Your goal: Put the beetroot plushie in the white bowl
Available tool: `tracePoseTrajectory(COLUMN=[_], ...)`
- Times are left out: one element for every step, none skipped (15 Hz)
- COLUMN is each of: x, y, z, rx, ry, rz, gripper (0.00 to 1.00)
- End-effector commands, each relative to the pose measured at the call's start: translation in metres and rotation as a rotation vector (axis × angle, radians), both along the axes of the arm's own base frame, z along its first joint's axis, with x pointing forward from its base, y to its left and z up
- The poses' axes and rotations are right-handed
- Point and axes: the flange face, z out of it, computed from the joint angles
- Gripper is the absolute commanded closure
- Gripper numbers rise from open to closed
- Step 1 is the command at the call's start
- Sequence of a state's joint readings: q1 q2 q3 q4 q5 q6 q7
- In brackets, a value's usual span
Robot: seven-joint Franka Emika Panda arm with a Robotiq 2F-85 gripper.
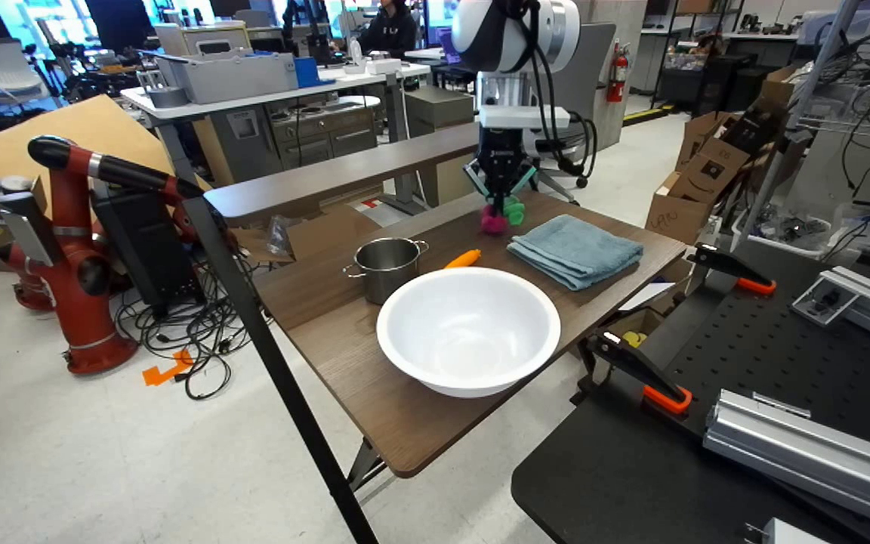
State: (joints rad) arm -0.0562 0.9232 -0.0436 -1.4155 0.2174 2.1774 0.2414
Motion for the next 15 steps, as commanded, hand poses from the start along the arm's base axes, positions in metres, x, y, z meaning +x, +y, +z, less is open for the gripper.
tracePoseTrajectory(x=[-0.020, -0.024, -0.029, -0.037, -0.044, -0.053, -0.063, -0.073, -0.083, -0.092, -0.102, -0.110, -0.118, -0.126, -0.133], y=[0.018, 0.024, 0.032, 0.042, 0.052, 0.063, 0.075, 0.086, 0.099, 0.111, 0.123, 0.135, 0.146, 0.158, 0.167], z=[0.032, 0.042, 0.058, 0.072, 0.087, 0.099, 0.112, 0.121, 0.128, 0.133, 0.137, 0.136, 0.135, 0.131, 0.127], rx=[-0.029, -0.039, -0.046, -0.050, -0.062, -0.072, -0.081, -0.090, -0.101, -0.111, -0.123, -0.130, -0.137, -0.142, -0.148], ry=[0.005, -0.003, -0.013, -0.023, -0.037, -0.044, -0.050, -0.055, -0.052, -0.048, -0.038, -0.027, -0.009, 0.002, 0.014], rz=[0.077, 0.098, 0.124, 0.151, 0.178, 0.211, 0.242, 0.271, 0.302, 0.332, 0.356, 0.385, 0.413, 0.444, 0.468], gripper=[0.98, 0.98, 0.98, 0.98, 0.98, 0.98, 0.98, 0.98, 0.98, 0.98, 0.98, 0.98, 0.98, 0.98, 0.98])
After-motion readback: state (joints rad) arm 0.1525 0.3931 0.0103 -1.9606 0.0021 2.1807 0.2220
